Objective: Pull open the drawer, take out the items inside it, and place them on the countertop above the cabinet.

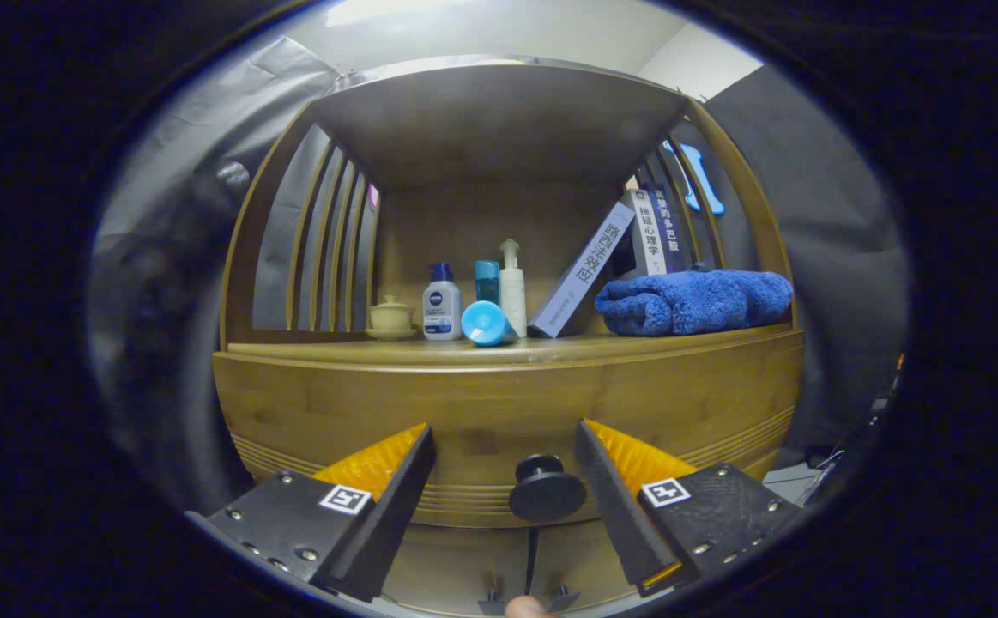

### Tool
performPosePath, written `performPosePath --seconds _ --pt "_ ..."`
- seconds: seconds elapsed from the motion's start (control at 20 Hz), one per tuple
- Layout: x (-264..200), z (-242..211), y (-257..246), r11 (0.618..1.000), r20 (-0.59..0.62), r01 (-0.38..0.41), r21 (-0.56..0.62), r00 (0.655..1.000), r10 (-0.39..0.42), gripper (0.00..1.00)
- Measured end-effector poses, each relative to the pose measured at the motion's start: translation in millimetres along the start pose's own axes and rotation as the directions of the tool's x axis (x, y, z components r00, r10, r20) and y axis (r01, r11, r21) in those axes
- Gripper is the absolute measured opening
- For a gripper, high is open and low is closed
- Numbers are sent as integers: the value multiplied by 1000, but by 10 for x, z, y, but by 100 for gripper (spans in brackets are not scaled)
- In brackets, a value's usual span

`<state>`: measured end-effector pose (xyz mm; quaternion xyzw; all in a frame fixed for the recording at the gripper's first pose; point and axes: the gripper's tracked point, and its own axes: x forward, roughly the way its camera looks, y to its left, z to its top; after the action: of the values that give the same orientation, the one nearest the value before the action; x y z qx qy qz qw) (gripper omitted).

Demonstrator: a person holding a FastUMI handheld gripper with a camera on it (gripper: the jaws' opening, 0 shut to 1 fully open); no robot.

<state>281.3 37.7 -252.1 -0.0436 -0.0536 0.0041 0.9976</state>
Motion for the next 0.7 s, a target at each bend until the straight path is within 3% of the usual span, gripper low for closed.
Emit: performPosePath --seconds 0.2,0.45,0.7 --pt "-84 -250 -90 998 -106 21 -57 994 -27 98" --pt "-680 -453 -177 999 -189 33 -21 981 -36 97" --pt "-1275 -100 -373 995 -177 85 54 981 -74 97"
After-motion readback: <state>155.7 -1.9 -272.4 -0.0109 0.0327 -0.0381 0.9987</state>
